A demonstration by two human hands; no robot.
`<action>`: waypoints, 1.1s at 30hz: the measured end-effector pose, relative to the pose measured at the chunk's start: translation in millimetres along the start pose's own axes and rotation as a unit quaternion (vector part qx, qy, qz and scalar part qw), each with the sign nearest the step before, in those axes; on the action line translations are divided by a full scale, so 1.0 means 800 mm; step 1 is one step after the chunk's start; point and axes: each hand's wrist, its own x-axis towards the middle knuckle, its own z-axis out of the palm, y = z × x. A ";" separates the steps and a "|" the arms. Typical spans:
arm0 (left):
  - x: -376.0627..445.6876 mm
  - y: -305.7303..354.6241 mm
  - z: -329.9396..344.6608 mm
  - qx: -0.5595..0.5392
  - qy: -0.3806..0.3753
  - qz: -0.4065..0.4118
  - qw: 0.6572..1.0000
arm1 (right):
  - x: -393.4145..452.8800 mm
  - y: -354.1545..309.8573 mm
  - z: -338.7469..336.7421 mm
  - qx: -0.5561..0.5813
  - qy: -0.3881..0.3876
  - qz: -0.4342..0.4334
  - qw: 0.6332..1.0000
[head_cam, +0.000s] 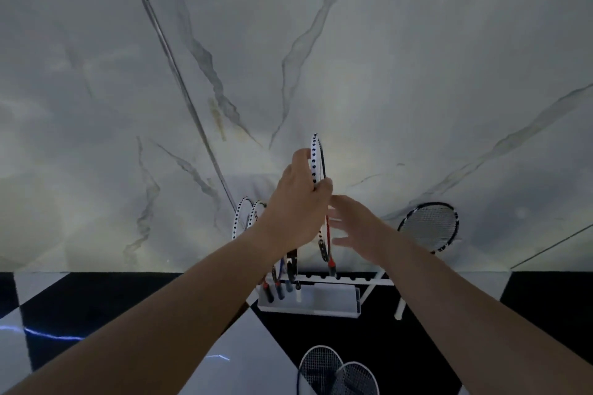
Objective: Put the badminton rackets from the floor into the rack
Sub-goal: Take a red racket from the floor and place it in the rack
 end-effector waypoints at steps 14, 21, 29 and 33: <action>0.047 -0.083 0.044 0.069 -0.173 -0.089 0.979 | 0.076 0.029 -0.002 0.123 -0.016 0.074 0.990; 0.062 -0.116 0.057 0.083 -0.201 -0.126 0.968 | 0.107 0.055 0.000 0.135 0.003 0.047 0.990; 0.060 -0.146 0.079 0.097 -0.208 -0.145 0.962 | 0.120 0.078 0.000 0.143 0.000 0.066 0.987; 0.059 -0.158 0.085 0.104 -0.185 -0.141 0.967 | 0.123 0.081 0.005 0.132 -0.004 0.070 0.989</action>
